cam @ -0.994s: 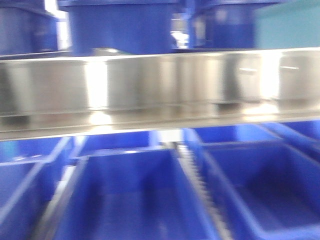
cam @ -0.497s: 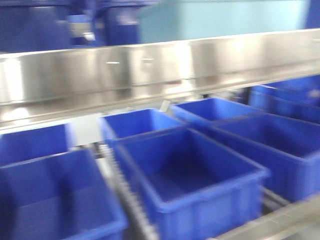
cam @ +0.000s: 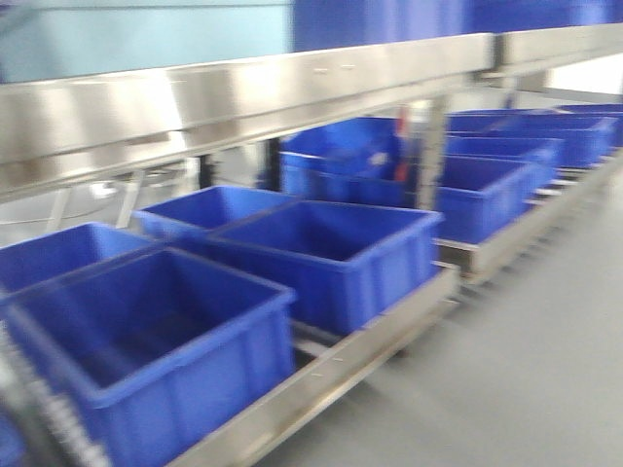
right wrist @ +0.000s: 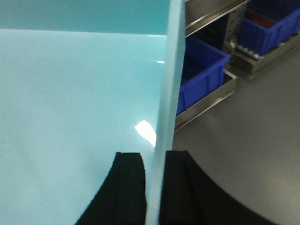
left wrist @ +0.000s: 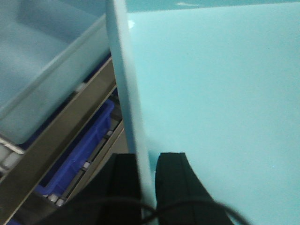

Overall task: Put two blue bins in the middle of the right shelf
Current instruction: 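Back the base away from the shelf carrying the teal bin, then drive along the aisle holding the teal bin in both grippers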

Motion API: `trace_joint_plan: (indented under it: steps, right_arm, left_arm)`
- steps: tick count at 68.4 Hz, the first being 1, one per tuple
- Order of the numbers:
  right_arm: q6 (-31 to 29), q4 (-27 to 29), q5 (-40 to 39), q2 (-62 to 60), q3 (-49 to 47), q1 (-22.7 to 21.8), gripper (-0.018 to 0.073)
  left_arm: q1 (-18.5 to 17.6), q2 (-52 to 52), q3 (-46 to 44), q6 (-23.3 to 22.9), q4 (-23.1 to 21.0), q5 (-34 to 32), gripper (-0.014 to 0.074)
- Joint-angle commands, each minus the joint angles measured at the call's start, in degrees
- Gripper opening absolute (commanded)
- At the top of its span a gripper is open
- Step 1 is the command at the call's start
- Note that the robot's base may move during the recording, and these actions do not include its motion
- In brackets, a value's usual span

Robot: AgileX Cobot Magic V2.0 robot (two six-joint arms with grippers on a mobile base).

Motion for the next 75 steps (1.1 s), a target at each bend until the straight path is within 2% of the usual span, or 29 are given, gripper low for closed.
trace_joint_plan:
  steps: [1, 75]
  right_arm:
    - [-1.0, -1.4, -2.2, -0.9, -0.6, -0.5, -0.0153]
    - [-1.0, -1.4, -2.2, -0.9, -0.6, -0.5, -0.0153]
  left_arm:
    - [0.1, -0.9, -0.7, 0.8, 0.8, -0.8, -0.0111]
    - [0.1, -0.9, -0.7, 0.8, 0.9, -0.8, -0.0111]
